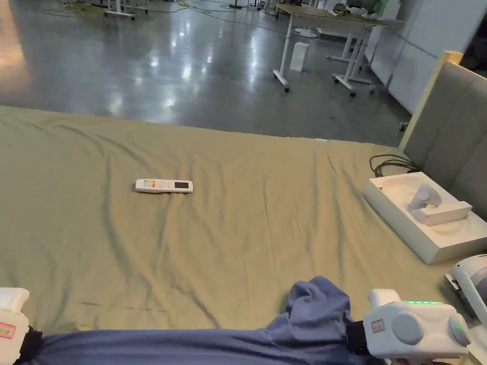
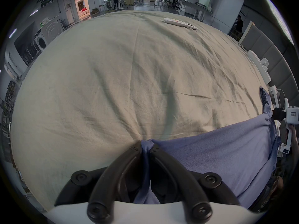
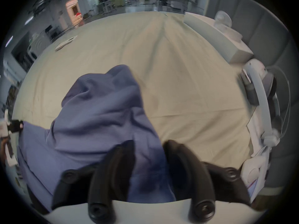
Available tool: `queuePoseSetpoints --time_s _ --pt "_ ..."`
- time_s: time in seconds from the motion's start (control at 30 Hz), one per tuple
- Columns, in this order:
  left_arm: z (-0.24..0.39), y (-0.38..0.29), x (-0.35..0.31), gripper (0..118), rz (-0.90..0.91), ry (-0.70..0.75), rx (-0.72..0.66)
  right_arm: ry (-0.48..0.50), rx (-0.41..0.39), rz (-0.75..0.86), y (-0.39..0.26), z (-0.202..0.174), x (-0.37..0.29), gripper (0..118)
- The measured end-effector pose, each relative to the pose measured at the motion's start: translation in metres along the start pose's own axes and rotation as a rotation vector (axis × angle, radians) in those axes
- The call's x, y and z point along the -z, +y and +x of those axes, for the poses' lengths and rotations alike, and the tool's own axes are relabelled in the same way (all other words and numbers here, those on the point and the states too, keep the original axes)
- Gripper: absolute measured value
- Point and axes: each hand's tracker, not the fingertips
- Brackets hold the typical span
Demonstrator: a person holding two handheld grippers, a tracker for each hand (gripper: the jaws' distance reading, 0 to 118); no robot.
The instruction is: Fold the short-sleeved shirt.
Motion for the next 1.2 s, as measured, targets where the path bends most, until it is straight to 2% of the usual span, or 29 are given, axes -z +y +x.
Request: queuePoseSetpoints --time_s 0.03,0.07,0.17,0.2,0.3,0.33,0.4,0.53,0.6,0.73,0.83,0.9,0.97,1.0,1.03,1.07,1.1,1.13,1.17,1.2 --pt "0.001 -0.001 0.0 10 0.004 0.003 0.004 -0.005 -0.012 -0.004 0.002 -0.007 -0.004 16" --pt "0.002 -0.002 -0.001 10 0.012 0.012 0.003 -0.001 0.009 -0.01 0.002 -0.008 -0.004 3" --pt "0.004 -0.003 -0.01 10 0.02 0.013 0.014 0.023 0.037 -0.001 0.002 -0.006 -0.009 1" --pt "0.001 -0.006 -0.022 8 0.042 0.0 0.022 0.047 0.067 0.022 0.001 -0.002 -0.017 1" --pt "-0.005 -0.018 -0.073 7 0.167 -0.049 0.001 0.111 0.086 0.155 -0.014 0.007 -0.07 1" --pt "-0.011 -0.027 -0.093 8 0.206 -0.107 -0.012 0.13 0.094 0.196 -0.024 0.008 -0.091 1" --pt "-0.019 -0.055 -0.134 8 0.259 -0.178 -0.027 0.173 0.113 0.259 -0.053 0.012 -0.131 1" --pt "-0.026 -0.13 -0.19 8 0.274 -0.188 -0.005 0.164 0.093 0.307 -0.13 0.015 -0.191 1" --pt "-0.03 -0.175 -0.205 8 0.279 -0.213 0.001 0.168 0.109 0.318 -0.175 0.014 -0.207 1" --pt "-0.031 -0.234 -0.197 8 0.241 -0.267 -0.017 0.155 0.132 0.305 -0.24 0.009 -0.21 1" --pt "-0.03 -0.253 -0.165 7 0.178 -0.266 -0.054 0.144 0.188 0.253 -0.258 0.011 -0.177 1" --pt "-0.028 -0.263 -0.147 7 0.117 -0.263 -0.051 0.145 0.192 0.221 -0.268 0.01 -0.155 1" --pt "-0.042 -0.268 -0.127 8 0.153 -0.264 -0.066 0.139 0.186 0.184 -0.271 0.003 -0.141 1" --pt "-0.044 -0.268 -0.125 15 0.185 -0.282 -0.09 0.138 0.183 0.19 -0.273 0.001 -0.136 6" --pt "-0.046 -0.268 -0.124 30 0.201 -0.302 -0.109 0.141 0.177 0.196 -0.276 -0.001 -0.132 19" --pt "-0.052 -0.267 -0.128 57 0.214 -0.365 -0.159 0.158 0.171 0.214 -0.278 0.0 -0.136 45" --pt "-0.053 -0.266 -0.133 77 0.235 -0.413 -0.196 0.195 0.176 0.251 -0.278 0.0 -0.143 65" --pt "-0.05 -0.262 -0.141 89 0.255 -0.402 -0.205 0.186 0.176 0.239 -0.275 -0.002 -0.151 88" --pt "-0.047 -0.26 -0.153 89 0.287 -0.336 -0.181 0.155 0.175 0.233 -0.271 -0.005 -0.16 93" --pt "-0.044 -0.257 -0.173 89 0.341 -0.274 -0.142 0.089 0.146 0.264 -0.268 -0.007 -0.171 89"
